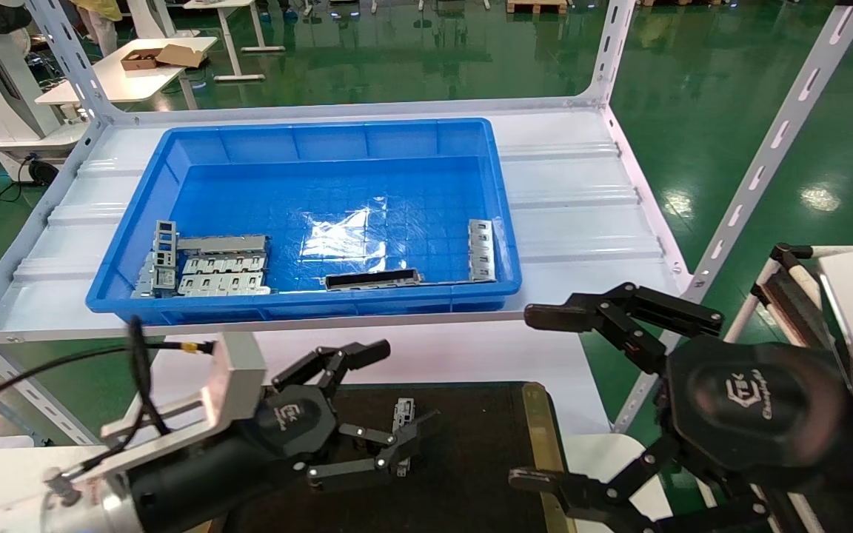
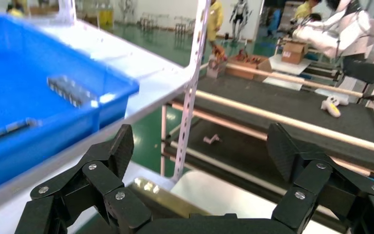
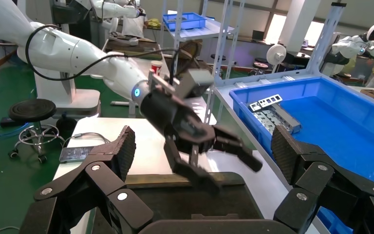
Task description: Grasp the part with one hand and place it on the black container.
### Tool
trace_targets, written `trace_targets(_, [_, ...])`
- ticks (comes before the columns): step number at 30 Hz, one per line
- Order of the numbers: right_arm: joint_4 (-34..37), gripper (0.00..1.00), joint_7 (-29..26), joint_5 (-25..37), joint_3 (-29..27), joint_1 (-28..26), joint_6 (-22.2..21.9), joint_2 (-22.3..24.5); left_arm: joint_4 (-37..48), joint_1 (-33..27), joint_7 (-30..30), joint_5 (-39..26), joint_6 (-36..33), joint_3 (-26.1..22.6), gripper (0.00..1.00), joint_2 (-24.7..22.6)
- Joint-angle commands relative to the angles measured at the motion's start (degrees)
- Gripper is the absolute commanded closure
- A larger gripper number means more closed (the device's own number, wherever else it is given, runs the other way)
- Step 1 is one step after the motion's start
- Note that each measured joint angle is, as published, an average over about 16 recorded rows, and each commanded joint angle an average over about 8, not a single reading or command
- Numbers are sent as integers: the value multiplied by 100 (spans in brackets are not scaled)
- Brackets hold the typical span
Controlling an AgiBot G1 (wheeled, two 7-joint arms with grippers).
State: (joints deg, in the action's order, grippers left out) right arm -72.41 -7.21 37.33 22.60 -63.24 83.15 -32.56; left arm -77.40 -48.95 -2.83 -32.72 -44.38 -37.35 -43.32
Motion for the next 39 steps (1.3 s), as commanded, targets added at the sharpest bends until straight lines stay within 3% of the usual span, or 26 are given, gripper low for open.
trace_targets(1, [0, 0, 0, 0, 0, 0, 0, 0, 8, 44, -167, 148, -213, 150, 0, 33])
trace_targets(19, [0, 0, 0, 0, 1, 0, 0, 0, 8, -635, -213, 707, -1139, 654, 0, 175])
trace_targets(39, [0, 0, 1, -1, 1, 0, 0, 0, 8, -1122, -106, 846, -1313, 810, 0, 167])
